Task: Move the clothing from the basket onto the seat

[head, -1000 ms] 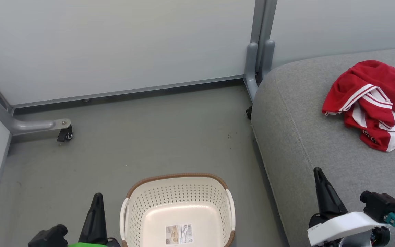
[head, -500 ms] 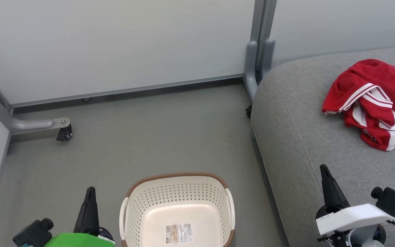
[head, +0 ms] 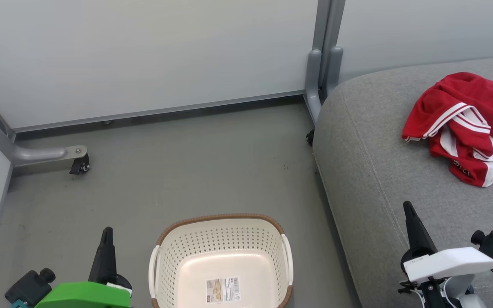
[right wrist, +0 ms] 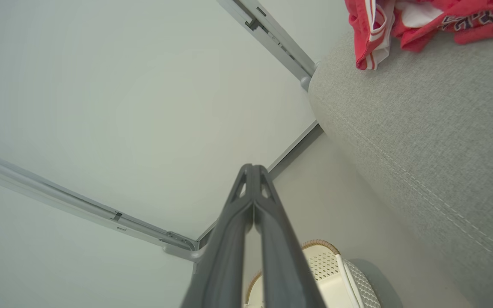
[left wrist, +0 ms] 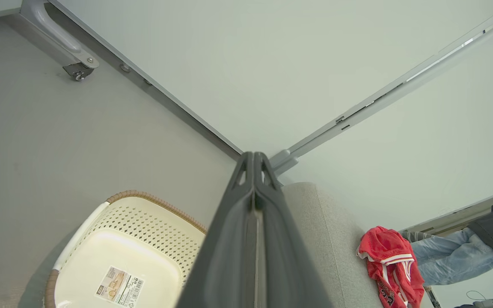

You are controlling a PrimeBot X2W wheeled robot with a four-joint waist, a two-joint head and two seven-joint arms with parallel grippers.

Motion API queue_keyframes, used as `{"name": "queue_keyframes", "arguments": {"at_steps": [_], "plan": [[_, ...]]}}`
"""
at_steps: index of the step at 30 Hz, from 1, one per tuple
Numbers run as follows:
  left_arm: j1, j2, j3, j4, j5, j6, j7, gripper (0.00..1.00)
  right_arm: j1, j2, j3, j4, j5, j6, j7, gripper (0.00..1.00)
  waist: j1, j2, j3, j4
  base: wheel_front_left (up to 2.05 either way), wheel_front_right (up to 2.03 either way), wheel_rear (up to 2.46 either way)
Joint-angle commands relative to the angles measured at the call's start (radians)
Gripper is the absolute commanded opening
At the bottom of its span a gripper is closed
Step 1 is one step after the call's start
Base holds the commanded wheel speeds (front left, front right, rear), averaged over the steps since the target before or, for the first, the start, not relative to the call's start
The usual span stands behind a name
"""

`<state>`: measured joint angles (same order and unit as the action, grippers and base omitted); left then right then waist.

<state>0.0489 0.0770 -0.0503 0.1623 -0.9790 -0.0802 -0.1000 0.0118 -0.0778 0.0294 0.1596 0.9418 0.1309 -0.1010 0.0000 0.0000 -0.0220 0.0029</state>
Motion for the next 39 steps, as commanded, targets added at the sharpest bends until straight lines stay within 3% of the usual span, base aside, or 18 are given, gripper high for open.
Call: {"name": "queue_keyframes", "arguments": {"at_steps": [1, 39], "plan": [[-0.031, 0.008, 0.008, -0.007, -0.030, -0.007, 0.006, 0.00, -0.027, -0.007, -0.006, -0.005, 0.033, 0.000, 0.006, 0.00, 0.0000, 0.0000, 0.000, 0.000, 0.00, 0.00, 0.00], [-0.109, 0.009, 0.074, 0.045, -0.404, -0.035, 0.107, 0.00, -0.084, -0.008, -0.060, 0.046, 0.427, 0.000, 0.107, 0.00, 0.0000, 0.0000, 0.013, -0.001, 0.00, 0.00, 0.00]]}}
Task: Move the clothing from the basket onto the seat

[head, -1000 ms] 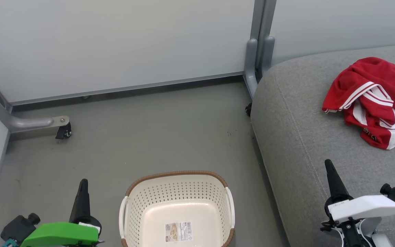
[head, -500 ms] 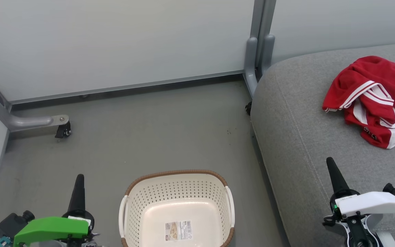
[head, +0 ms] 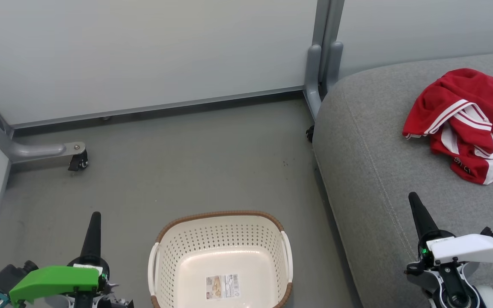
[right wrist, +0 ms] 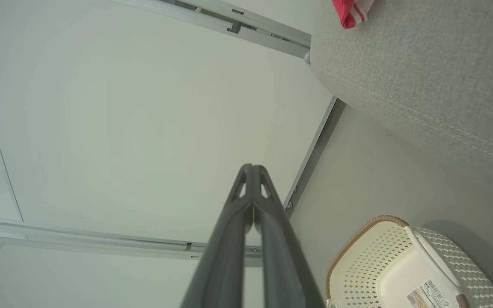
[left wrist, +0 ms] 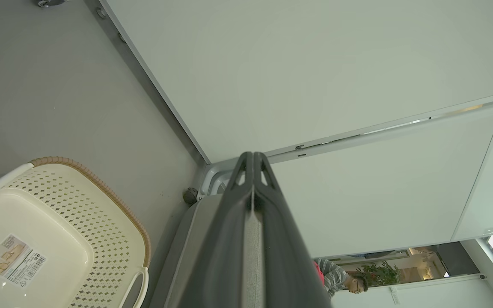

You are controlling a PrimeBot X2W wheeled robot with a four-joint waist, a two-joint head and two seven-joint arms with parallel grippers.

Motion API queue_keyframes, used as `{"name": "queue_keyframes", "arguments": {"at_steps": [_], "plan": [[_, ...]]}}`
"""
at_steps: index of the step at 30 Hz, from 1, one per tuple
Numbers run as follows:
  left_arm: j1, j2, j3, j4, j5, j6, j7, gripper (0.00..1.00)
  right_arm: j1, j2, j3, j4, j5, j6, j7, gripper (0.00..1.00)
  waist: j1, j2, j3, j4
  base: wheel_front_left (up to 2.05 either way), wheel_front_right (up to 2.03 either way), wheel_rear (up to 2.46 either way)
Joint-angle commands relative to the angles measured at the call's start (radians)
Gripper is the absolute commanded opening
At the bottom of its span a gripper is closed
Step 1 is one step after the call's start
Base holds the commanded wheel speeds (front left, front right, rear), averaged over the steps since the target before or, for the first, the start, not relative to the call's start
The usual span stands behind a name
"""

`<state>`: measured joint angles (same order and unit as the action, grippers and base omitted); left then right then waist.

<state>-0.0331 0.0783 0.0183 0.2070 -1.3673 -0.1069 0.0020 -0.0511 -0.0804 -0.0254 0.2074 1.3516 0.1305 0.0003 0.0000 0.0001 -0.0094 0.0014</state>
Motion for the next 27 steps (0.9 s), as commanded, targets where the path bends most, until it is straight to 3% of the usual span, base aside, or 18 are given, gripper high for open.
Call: {"name": "queue_keyframes", "arguments": {"at_steps": [1, 27], "plan": [[-0.029, 0.008, 0.007, 0.001, -0.024, -0.009, 0.007, 0.00, -0.022, -0.005, -0.007, -0.001, 0.025, 0.001, 0.008, 0.00, 0.0000, -0.0001, 0.000, 0.000, 0.00, 0.00, 0.00], [-0.069, 0.002, 0.046, 0.028, -0.213, -0.022, 0.065, 0.00, -0.050, -0.001, -0.040, 0.027, 0.226, 0.000, 0.065, 0.00, 0.0000, -0.0001, 0.009, -0.001, 0.00, 0.00, 0.00]]}}
